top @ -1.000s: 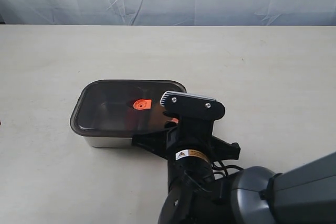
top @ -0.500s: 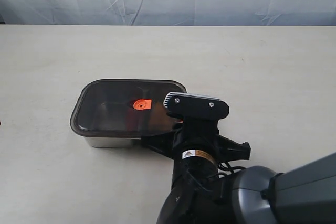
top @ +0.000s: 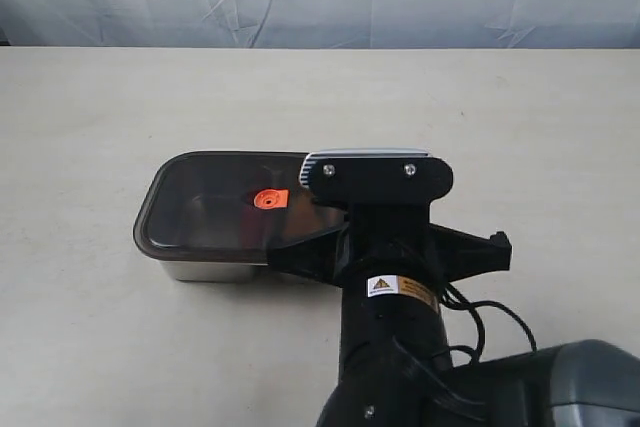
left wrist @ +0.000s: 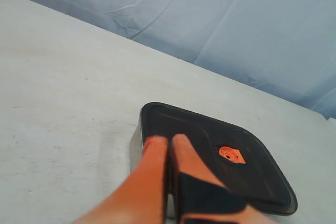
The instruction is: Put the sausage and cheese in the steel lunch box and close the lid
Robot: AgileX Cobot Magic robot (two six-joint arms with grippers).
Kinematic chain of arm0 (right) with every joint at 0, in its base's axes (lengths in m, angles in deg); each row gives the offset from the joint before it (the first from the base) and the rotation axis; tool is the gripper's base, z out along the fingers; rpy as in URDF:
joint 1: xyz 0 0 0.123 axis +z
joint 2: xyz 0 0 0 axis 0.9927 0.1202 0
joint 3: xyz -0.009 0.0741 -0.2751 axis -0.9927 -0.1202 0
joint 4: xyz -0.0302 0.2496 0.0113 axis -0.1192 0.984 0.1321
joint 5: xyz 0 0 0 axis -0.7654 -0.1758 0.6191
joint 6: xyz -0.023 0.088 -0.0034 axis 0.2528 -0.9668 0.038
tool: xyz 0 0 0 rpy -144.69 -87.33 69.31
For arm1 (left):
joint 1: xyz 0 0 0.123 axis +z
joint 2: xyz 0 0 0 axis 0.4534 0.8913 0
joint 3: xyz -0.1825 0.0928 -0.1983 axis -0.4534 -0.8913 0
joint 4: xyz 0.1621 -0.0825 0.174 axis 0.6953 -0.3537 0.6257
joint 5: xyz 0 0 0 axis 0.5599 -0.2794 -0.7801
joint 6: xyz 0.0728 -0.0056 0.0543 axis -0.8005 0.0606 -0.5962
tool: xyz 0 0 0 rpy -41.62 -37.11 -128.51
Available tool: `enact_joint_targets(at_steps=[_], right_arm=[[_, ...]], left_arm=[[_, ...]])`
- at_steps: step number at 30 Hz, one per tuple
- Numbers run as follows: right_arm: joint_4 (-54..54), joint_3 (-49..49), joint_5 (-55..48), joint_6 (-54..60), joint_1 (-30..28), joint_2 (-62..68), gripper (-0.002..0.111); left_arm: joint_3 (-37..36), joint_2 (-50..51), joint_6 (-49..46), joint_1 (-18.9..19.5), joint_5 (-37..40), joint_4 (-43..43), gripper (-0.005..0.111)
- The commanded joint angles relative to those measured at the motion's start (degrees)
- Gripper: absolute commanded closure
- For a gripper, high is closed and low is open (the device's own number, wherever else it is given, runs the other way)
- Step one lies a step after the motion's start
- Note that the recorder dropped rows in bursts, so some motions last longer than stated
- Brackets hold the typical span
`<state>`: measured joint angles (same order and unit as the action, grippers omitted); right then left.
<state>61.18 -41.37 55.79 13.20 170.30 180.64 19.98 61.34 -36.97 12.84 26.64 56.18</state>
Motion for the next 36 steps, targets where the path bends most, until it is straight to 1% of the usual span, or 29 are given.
enact_joint_targets(at_steps=[1, 3, 4, 6, 7, 11, 15, 16, 17, 19, 22, 25, 28, 31, 33, 36], right_arm=[[0.1, -0.2, -6.5, 7.4, -2.2, -2.7, 0.109], [0.1, -0.2, -13.6, 10.3, -5.7, -3.8, 0.109], [0.1, -0.2, -18.4, 11.3, -8.1, -4.4, 0.109], [0.1, -0.2, -23.9, 12.2, -11.4, -5.2, 0.109], [0.1, -0.2, -27.2, 12.9, -13.7, -5.7, 0.109], [-0.9, -0.2, -32.9, 15.4, -18.2, -7.2, 0.109], [-1.6, -0.2, -40.1, 20.2, -21.5, -8.1, 0.109], [-1.6, -0.2, -42.0, 20.6, -22.3, -8.1, 0.109], [-1.6, -0.1, -43.4, 20.9, -22.9, -8.1, 0.109], [-1.8, -0.1, -46.5, 21.0, -24.4, -8.1, 0.109], [-3.5, -0.1, -52.2, 21.0, -26.5, -8.1, 0.109], [-5.4, -0.1, -56.8, 21.0, -28.6, -7.6, 0.109], [-6.1, -0.1, -59.6, 21.0, -30.3, -6.4, 0.109], [-6.9, 0.3, -62.7, 21.0, -31.9, -4.3, 0.109], [-8.1, 2.3, -66.8, 21.3, -32.5, -1.1, 0.109], [-7.7, 4.9, -66.8, 21.3, -32.5, 2.7, 0.109]], left_arm=[[1.9, 0.1, -2.7, -0.2, 1.8, -3.3, 0.107], [3.4, 0.2, -8.1, -0.4, 3.0, -5.6, 0.107], [4.5, 0.7, -13.3, -0.4, 3.4, -8.2, 0.107], [5.9, 1.9, -22.0, -0.4, 4.3, -13.9, 0.107], [7.0, 2.9, -26.9, -0.4, 4.9, -17.8, 0.107], [10.1, 9.5, -48.5, -0.4, 7.3, -32.9, 0.107], [13.9, 22.5, -77.0, -0.4, 14.7, -52.4, 0.107], [14.9, 26.9, -82.9, -0.4, 16.0, -55.5, 0.107], [15.8, 31.6, -86.7, -0.4, 16.8, -57.2, 0.107], [18.2, 41.2, -89.5, -0.4, 16.7, -58.4, 0.107], [21.4, 53.8, -89.8, -0.4, 16.8, -58.3, 0.107], [24.1, 63.2, -89.8, -0.4, 19.1, -58.3, 0.107], [25.5, 69.4, -89.8, -0.4, 23.1, -58.3, 0.107], [26.3, 72.9, -90.7, -0.4, 26.2, -58.1, 0.107], [26.3, 74.1, -90.7, -0.4, 25.1, -58.0, 0.107], [26.3, 74.3, -90.7, -0.4, 22.5, -56.8, 0.107]])
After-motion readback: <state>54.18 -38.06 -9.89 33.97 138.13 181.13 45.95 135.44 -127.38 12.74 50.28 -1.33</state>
